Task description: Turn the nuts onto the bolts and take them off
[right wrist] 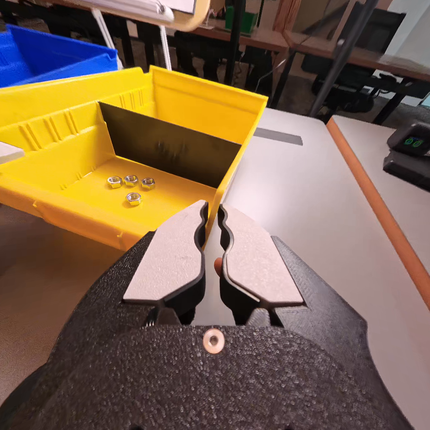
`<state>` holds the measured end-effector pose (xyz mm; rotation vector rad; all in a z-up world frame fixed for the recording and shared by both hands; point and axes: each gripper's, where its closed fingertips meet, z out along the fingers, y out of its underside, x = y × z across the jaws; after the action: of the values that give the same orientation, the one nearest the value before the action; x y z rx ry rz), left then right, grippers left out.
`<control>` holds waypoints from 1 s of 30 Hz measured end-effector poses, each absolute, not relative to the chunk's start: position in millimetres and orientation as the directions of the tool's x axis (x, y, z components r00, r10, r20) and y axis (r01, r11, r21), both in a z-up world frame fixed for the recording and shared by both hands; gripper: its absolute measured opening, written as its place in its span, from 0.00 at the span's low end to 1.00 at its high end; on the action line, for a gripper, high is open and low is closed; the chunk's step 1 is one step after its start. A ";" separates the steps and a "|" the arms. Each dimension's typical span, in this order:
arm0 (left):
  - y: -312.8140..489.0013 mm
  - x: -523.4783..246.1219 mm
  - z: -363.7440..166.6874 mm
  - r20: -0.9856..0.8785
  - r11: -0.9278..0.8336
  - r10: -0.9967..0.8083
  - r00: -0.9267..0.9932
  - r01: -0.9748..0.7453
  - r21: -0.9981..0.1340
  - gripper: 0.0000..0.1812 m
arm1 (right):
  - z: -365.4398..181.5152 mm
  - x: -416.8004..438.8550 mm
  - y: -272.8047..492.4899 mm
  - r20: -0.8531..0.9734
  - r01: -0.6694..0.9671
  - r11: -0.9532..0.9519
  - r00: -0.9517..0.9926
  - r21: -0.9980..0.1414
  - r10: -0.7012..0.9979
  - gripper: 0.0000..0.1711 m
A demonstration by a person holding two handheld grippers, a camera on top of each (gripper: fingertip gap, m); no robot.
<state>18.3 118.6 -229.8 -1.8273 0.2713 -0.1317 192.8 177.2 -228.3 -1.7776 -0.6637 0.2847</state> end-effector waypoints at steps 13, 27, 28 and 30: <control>59.2 -46.6 -95.5 -0.132 -0.047 -0.147 0.980 -0.140 -0.989 0.08 | -85.0 132.6 122.3 0.206 0.206 0.076 0.740 -0.976 0.640 0.06; -93.5 -245.3 -42.5 -0.231 -0.049 0.260 0.938 -0.226 -0.973 0.07 | -43.9 -103.6 37.5 0.151 0.022 0.156 0.418 -0.987 0.896 0.06; -103.1 -258.2 -48.1 -0.222 -0.060 0.273 0.936 -0.214 -0.975 0.07 | -50.5 -120.3 30.8 0.144 0.025 0.146 0.396 -0.989 0.907 0.06; -119.4 -281.8 -62.0 -0.214 -0.087 0.292 0.932 -0.197 -0.976 0.07 | -67.5 -150.8 18.7 0.118 0.038 0.111 0.349 -0.993 0.930 0.06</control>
<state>-281.8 -119.4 -62.0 -1.6079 -0.0749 0.4080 -150.8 18.7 -67.5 -1.2851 -1.0080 0.8524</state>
